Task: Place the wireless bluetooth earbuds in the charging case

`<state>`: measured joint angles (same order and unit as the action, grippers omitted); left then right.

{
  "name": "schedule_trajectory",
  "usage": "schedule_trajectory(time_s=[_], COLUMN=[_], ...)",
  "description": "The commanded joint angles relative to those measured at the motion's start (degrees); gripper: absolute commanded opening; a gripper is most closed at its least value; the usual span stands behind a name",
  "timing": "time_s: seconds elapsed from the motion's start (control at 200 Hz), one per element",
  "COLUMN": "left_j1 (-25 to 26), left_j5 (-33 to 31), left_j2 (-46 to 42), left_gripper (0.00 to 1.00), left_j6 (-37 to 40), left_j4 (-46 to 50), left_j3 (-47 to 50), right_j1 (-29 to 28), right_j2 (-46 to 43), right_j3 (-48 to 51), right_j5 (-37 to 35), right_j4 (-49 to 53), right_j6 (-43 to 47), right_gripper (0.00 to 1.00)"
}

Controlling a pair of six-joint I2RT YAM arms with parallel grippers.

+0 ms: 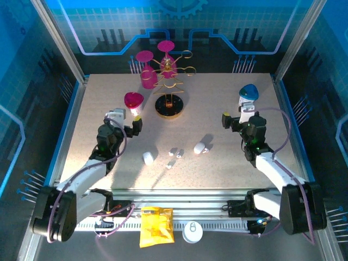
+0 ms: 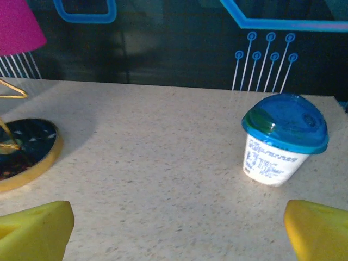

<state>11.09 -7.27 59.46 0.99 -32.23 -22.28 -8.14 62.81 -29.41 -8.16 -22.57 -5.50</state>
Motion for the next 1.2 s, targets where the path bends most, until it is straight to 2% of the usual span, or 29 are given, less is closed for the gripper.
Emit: schedule_trajectory(time_s=[0.0, 0.1, 0.335, 0.435, 0.555, 0.62, 0.68, 0.806, 0.961, 1.091, 1.196], left_j1=[3.00, 5.65, 6.74, 6.75, 6.75, 6.75, 6.75, 6.75, 6.75, 6.75, 6.72], left_j5=[0.78, 3.99, 12.13, 16.02, 24.85, 29.10, 30.26, 28.78, 28.01, 28.01, 27.74], left_j2=[-4.90, -8.36, -15.15, -16.48, -16.06, -16.17, -16.88, -19.38, -21.60, -21.44, -20.47], left_gripper=[0.99, 0.99, 0.99, 0.99, 0.99, 0.99, 0.99, 0.99, 0.99, 1.00, 0.99], left_j6=[-4.00, -4.84, -1.23, 2.41, 8.74, 12.44, 14.59, 17.26, 17.39, 16.58, 16.72], left_j4=[10.61, 17.33, 34.71, 40.60, 48.15, 51.89, 53.32, 53.60, 50.76, 48.83, 49.04], left_j3=[-3.11, -5.45, -13.17, -16.18, -20.10, -21.20, -20.92, -19.07, -16.46, -14.91, -14.76], right_j1=[-7.02, -14.83, -30.92, -35.40, -39.26, -40.08, -40.15, -40.15, -39.44, -37.81, -36.31], right_j2=[-4.56, -6.35, -3.50, 0.82, 6.94, 10.37, 13.26, 16.93, 19.75, 21.80, 23.50], right_j3=[-3.50, -4.87, -8.30, -11.19, -14.32, -15.54, -15.67, -14.81, -15.34, -15.77, -16.12], right_j5=[-7.83, -14.32, -23.91, -25.73, -25.61, -23.95, -21.22, -18.34, -17.74, -16.97, -15.60], right_j4=[18.03, 25.18, 40.50, 46.10, 49.94, 50.60, 48.98, 45.17, 43.85, 43.03, 41.35], right_j6=[-7.31, -11.96, -34.06, -42.34, -50.35, -54.11, -56.28, -59.48, -59.19, -57.77, -56.60], right_gripper=[1.00, 1.00, 1.00, 1.00, 1.00, 0.99, 0.95, 0.85, 0.73, 0.68, 0.67])
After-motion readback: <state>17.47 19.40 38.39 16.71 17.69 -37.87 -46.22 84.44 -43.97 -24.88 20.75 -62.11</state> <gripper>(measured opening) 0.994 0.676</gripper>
